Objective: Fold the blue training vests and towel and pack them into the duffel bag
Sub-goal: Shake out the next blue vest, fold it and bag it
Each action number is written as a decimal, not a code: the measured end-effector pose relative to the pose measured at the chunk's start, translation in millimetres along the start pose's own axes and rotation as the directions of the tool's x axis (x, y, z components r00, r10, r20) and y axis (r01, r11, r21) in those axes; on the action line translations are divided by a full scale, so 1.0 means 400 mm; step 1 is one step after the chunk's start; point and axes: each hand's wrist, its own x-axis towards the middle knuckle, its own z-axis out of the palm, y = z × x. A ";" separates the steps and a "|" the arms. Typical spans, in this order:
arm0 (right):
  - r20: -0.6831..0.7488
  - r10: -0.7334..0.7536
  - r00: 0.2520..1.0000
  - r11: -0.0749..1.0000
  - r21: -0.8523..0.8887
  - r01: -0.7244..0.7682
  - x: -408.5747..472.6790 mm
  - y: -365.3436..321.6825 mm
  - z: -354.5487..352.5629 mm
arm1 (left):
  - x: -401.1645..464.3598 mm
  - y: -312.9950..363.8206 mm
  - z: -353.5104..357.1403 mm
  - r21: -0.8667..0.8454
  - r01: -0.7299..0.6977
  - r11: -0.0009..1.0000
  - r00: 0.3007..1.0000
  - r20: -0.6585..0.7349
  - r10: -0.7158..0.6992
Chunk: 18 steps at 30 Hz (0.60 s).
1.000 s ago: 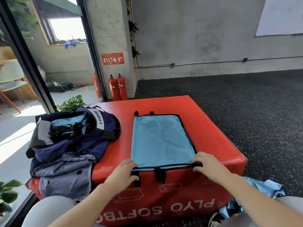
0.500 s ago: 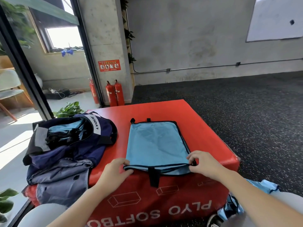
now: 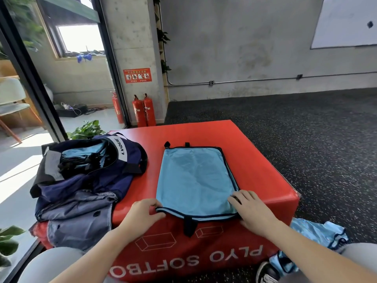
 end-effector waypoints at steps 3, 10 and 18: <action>-0.099 -0.052 0.994 0.998 -0.045 0.048 0.006 -0.018 0.018 | 0.005 0.009 -0.001 0.012 -0.017 1.000 1.000 -0.012 0.017; -0.073 -0.140 0.988 0.980 -0.150 0.127 0.018 -0.042 0.047 | 0.006 0.011 -0.002 0.000 -0.019 1.000 1.000 -0.013 0.019; -0.195 -0.165 0.967 0.977 -0.170 0.132 0.021 -0.035 0.053 | -0.003 0.012 -0.008 -0.004 -0.009 1.000 1.000 -0.016 0.009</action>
